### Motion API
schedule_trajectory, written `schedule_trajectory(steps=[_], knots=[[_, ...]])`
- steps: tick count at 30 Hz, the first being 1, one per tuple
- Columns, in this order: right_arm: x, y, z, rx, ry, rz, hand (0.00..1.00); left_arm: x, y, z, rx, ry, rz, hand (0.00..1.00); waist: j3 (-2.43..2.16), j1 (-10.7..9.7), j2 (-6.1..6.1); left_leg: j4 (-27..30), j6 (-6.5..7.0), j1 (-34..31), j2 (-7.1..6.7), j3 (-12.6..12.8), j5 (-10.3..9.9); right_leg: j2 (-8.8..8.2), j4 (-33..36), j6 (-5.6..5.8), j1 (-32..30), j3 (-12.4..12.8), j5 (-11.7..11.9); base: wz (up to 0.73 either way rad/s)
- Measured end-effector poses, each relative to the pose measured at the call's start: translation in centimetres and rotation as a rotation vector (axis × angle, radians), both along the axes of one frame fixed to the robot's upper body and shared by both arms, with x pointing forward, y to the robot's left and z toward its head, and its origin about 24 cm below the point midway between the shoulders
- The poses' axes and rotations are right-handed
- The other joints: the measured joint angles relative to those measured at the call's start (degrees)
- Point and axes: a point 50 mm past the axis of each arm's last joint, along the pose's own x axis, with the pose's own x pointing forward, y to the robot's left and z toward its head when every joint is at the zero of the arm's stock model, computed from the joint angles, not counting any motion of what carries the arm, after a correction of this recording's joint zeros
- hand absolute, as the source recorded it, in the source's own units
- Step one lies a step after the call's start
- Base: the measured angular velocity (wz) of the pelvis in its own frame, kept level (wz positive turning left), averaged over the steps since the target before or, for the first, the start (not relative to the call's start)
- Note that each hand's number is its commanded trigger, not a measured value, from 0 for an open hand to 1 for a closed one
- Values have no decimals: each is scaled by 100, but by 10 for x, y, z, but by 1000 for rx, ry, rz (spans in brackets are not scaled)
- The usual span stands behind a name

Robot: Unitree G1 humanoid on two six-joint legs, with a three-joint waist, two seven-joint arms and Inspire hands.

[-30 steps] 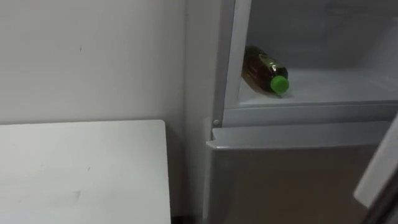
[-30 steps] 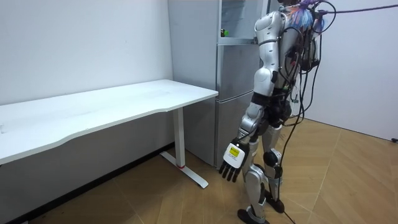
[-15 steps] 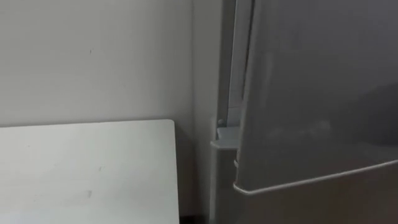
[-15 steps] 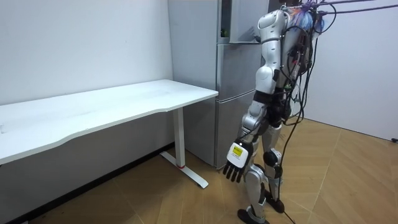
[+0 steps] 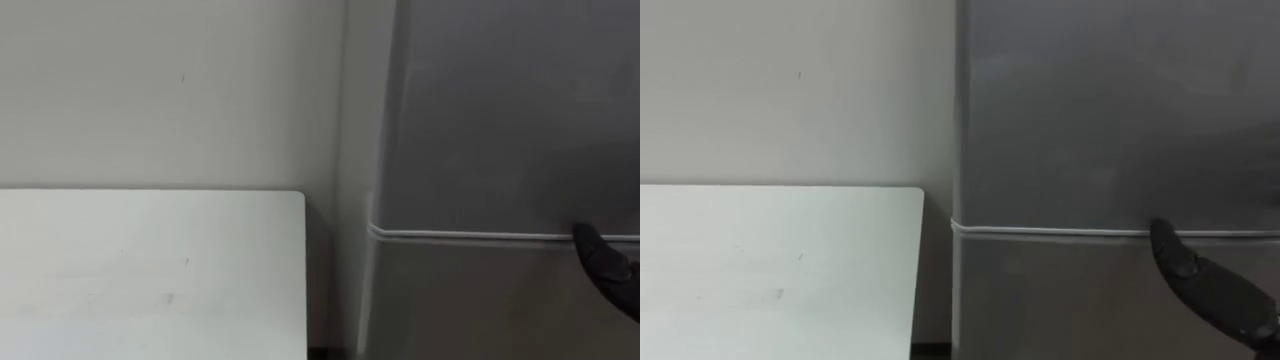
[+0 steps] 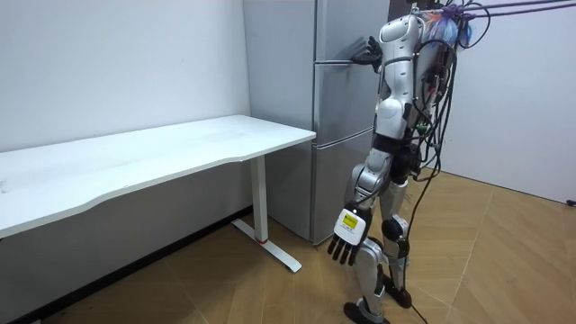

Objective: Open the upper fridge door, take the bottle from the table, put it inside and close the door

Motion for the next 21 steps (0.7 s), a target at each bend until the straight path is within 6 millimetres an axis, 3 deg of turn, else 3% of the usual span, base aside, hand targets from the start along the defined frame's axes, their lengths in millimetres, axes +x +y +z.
schedule_trajectory(steps=[13, 21], knots=[[1, -2, 0, -18, 12, 10, 0, 2, 0, 0, -34, 0, -28, 0, -8, -39, -7, 3, 0, -8, 1, 5, 0, -2, -1, 0, -10, -7, 1, 0], [3, -7, -9, -51, 59, -14, 0, 2, 5, 2, -20, -4, -13, 0, -52, -164, -41, 13, 0, -10, 9, -43, 0, 14, -41, 2, 55, -51, 50, 3]])
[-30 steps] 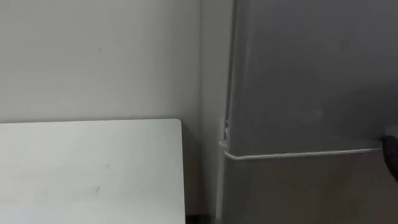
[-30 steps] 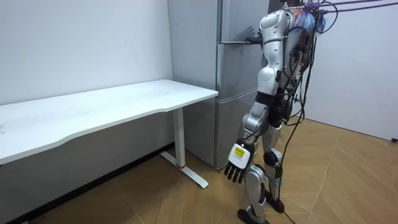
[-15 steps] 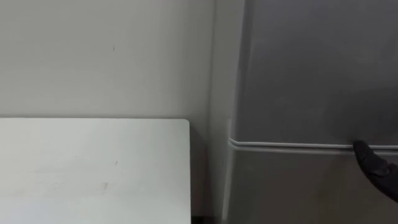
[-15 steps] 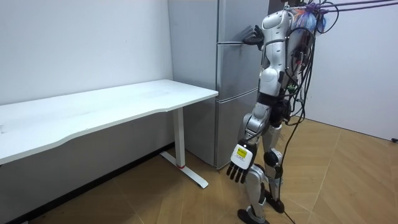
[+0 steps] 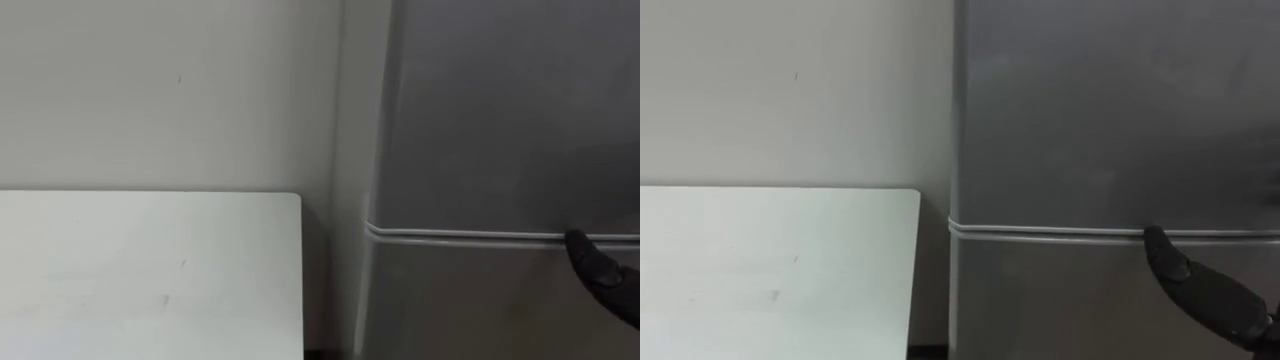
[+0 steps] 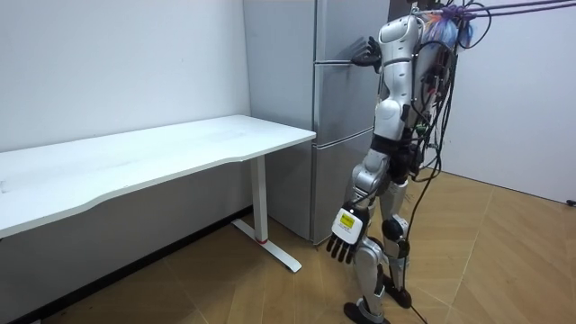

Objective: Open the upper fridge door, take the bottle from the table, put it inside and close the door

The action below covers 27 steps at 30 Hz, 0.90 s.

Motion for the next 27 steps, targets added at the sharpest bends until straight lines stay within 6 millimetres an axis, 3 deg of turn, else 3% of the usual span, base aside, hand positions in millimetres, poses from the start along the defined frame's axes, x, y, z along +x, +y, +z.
schedule_trajectory(steps=[11, 14, 20, 25, 27], knots=[[-8, -37, -9, 5, 83, -121, 0, -5, 9, 4, 29, -20, 71, 0, -34, -167, 19, -42, 0, 5, -6, -22, -1, -18, 17, 3, 32, -63, 2, 2], [-13, -51, -12, 15, 104, -181, 0, -6, 12, 5, 43, -27, 93, 0, -6, -218, -25, -50, 1, -1, -13, -22, -1, -22, 9, 6, 27, -59, 0, 0], [-21, -68, -8, 32, 89, -272, 0, -3, 16, 7, 76, -46, 122, 0, -14, -348, -65, -73, 1, 10, -23, -1, 1, -22, 1, 17, 1, -12, -7, -2], [-29, -82, -5, 136, 34, -324, 0, -2, 19, 8, 87, -61, 123, 0, -45, -408, -97, -55, 1, 16, -21, 17, 1, -21, 6, 17, -15, 16, -7, -3], [-35, -93, -10, 255, 11, -360, 0, -6, 18, 9, 88, -55, 129, 0, -46, -417, -105, -46, 1, 18, -15, 40, 1, -20, 11, 15, -23, 27, -6, -4]])
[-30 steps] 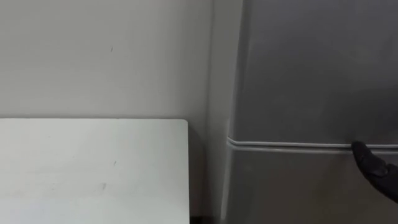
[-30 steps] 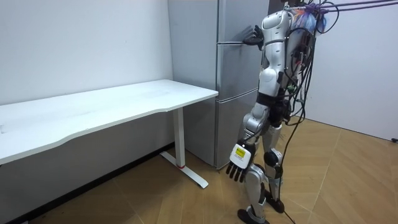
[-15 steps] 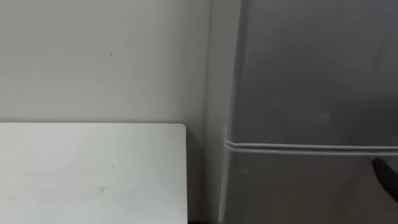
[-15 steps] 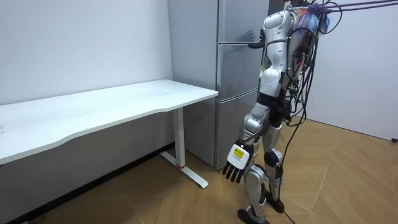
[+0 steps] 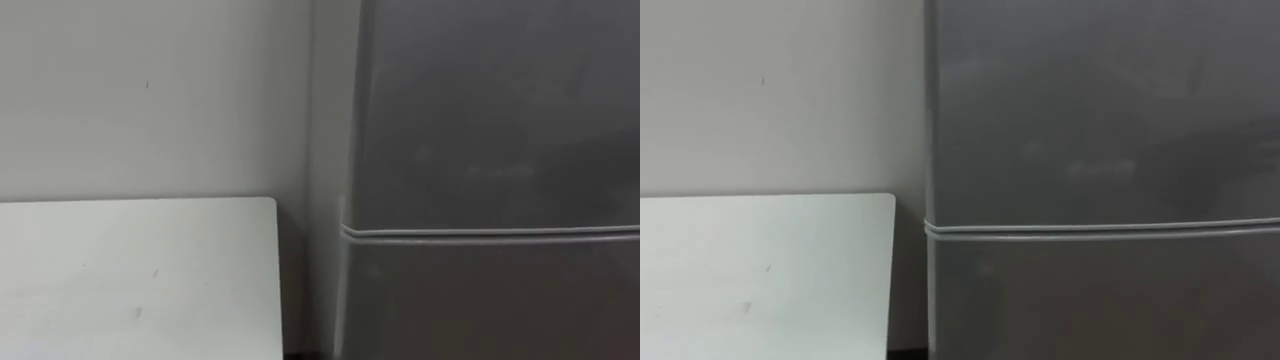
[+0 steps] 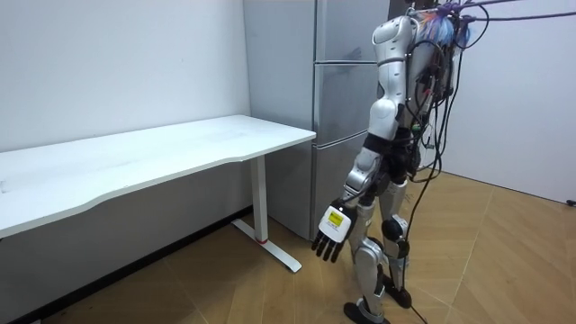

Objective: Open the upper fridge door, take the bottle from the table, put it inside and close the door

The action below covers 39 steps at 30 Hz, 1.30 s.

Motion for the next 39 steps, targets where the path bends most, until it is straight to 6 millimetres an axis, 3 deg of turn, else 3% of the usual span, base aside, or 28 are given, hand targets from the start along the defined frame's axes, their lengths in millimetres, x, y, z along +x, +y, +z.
schedule_trajectory(steps=[4, 9, 11, 14, 16, 22, 28, 35, 39], knots=[[-10, -14, -18, 155, -4, -49, 0, -3, 1, 1, 15, 8, 7, 0, 11, -86, 12, 25, 1, -13, 3, -17, -1, 0, 3, -3, 12, -16, 2, 2], [-38, -29, -70, 428, 95, -146, 0, 6, 1, 2, 22, -24, 8, 0, 35, -105, 113, 19, 10, -14, 7, -20, -12, 2, 13, -1, 33, 20, 5, 1], [-51, -32, -87, 523, 126, -174, 0, 8, 1, 2, 20, -39, 25, 0, -4, -91, 192, 10, 16, -8, 5, 6, -17, 1, 14, 1, 31, 38, 4, -5], [-65, -33, -108, 659, 130, -207, 0, 4, 2, 3, 20, -46, 65, 0, 0, -102, 335, 0, 16, -1, 4, 53, -15, 7, 23, 2, 34, 108, 3, -8], [-76, -32, -124, 719, 161, -252, 0, 1, 3, 4, 19, -50, 88, 0, 2, -109, 342, 14, 15, 5, 4, 47, -14, 6, 14, 6, 24, 102, 0, 0], [-95, -14, -162, 839, 283, -270, 0, -9, -5, 2, -4, -32, 113, 0, 6, -102, 273, 25, 15, 18, -13, 27, -13, -9, -2, 18, -3, 117, -25, 0], [-134, 11, -209, 959, 481, -327, 0, -14, -9, 1, -5, -31, 162, 0, 27, -72, 226, 32, 16, 1, -18, 29, -14, -16, -17, 21, -7, 111, -26, 1], [-193, 44, -246, 1063, 816, -339, 0, -18, -15, -2, -17, -14, 189, 0, 30, -77, 317, 12, 17, 92, -26, 51, -16, -26, 22, 35, 64, 148, -53, -2], [-209, 59, -257, 1074, 1034, -243, 0, -20, -26, -5, -52, 19, 177, 0, 23, -89, 413, -37, 26, 105, -20, 28, -26, -13, 30, 34, 52, 156, -53, 0]])
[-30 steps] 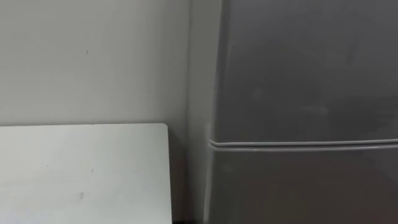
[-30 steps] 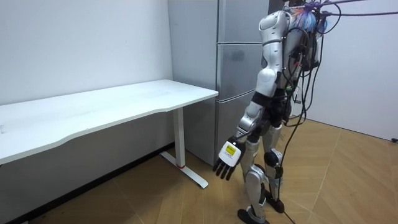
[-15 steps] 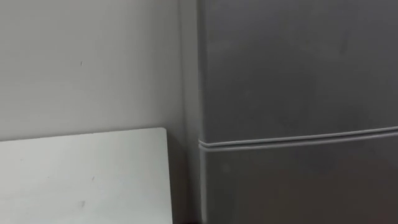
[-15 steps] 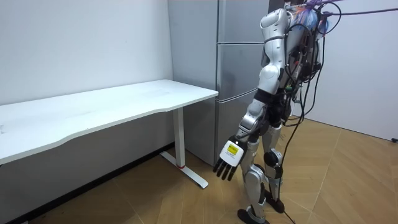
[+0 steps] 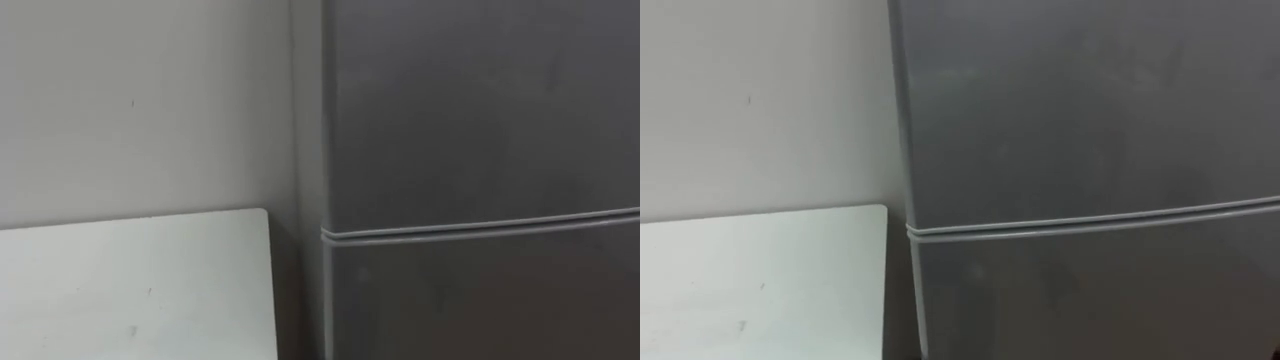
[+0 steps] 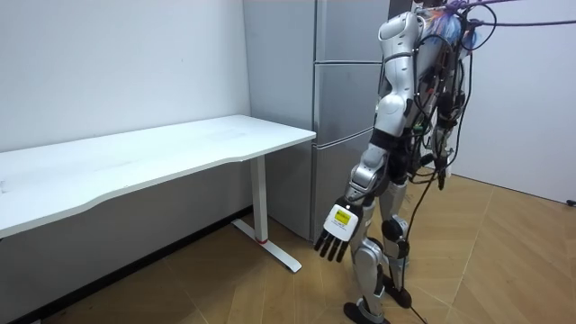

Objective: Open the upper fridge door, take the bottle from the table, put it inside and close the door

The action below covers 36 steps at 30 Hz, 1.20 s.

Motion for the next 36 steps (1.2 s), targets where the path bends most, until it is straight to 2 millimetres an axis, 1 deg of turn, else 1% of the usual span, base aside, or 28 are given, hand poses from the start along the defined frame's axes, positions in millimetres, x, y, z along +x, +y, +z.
schedule_trajectory(steps=[2, 4, 7, 8, 9, 12, 16, 18, 19, 20, 23, 28, 30, 32, 36], knots=[[-3, 5, -3, 38, 33, 60, 0, -3, -4, -1, -13, 15, 7, 0, 2, 16, 26, -9, 0, 18, 0, -4, 0, -1, 26, -1, -1, 5, 0, -2], [0, 12, -6, 65, 53, 135, 0, -5, -7, -2, -19, 33, -1, 0, 4, 68, 31, 11, 0, 30, 4, -3, 0, -3, 61, -12, -12, 9, -8, -2], [17, 22, -10, 101, 45, 287, 0, -6, -11, -4, -26, 56, -46, 0, 5, 89, 30, 61, 0, 20, 13, 1, 0, -6, 80, -18, -7, -4, -11, 0], [24, 26, -12, 116, 43, 365, 0, -4, -12, -4, -26, 61, -67, 0, 6, 96, 30, 83, -1, 1, 15, 2, -1, -6, 82, -18, -11, -7, -11, 4], [28, 28, -12, 122, 37, 399, 0, -3, -12, -4, -26, 59, -74, 0, 7, 104, 30, 94, 0, -11, 16, 2, -2, -5, 83, -18, -16, -6, -11, 4], [47, 34, -14, 156, 9, 555, 0, 5, -13, -6, -31, 47, -99, 0, 12, 205, 43, 103, 5, -29, 16, -12, -11, -2, 82, -18, -13, -14, -11, 1], [60, 40, -15, 182, -9, 672, 0, 7, -17, -7, -46, 51, -149, 0, 17, 207, 55, 99, 4, -52, 17, -24, -11, 3, 69, -18, -16, -31, -11, 2], [65, 43, -16, 197, -17, 720, 0, 13, -18, -7, -47, 47, -179, 0, 22, 205, 68, 109, 4, -91, 15, -37, -11, 2, 66, -18, -19, -61, -11, 7], [66, 43, -16, 198, -18, 727, 0, 13, -18, -8, -47, 45, -181, 0, 22, 202, 71, 118, 4, -107, 15, -41, -11, 2, 68, -18, -20, -67, -11, 4], [68, 43, -16, 197, -22, 742, 0, 15, -18, -8, -47, 42, -184, 0, 36, 200, 84, 128, 4, -121, 15, -43, -12, 1, 69, -18, -25, -74, -11, 3], [69, 44, -16, 198, -27, 750, 0, 19, -20, -8, -47, 42, -224, 0, 42, 196, 90, 129, 4, -132, 4, -66, -11, -15, 67, -16, -24, -112, -20, 5], [69, 45, -16, 222, -34, 774, 0, 24, -20, -8, -41, 39, -270, 0, 56, 196, 63, 134, 4, -131, -5, -75, -11, -27, 35, -14, 7, -160, -23, 3], [68, 45, -17, 237, -34, 771, 0, 24, -20, -8, -38, 45, -297, 0, 69, 197, 42, 144, 4, -129, -9, -111, -11, -26, -42, -13, 40, -185, -23, 6], [67, 46, -17, 252, -36, 764, 0, 25, -20, -9, -41, 53, -308, 0, 72, 204, 32, 144, 4, -129, -10, -158, -11, -20, -55, -13, 42, -186, -23, 2], [65, 47, -18, 279, -46, 752, 0, 23, -22, -10, -65, 76, -336, 0, 70, 200, 18, 146, 4, -117, -4, -165, -11, -5, -86, -14, 42, -175, -18, 0]])
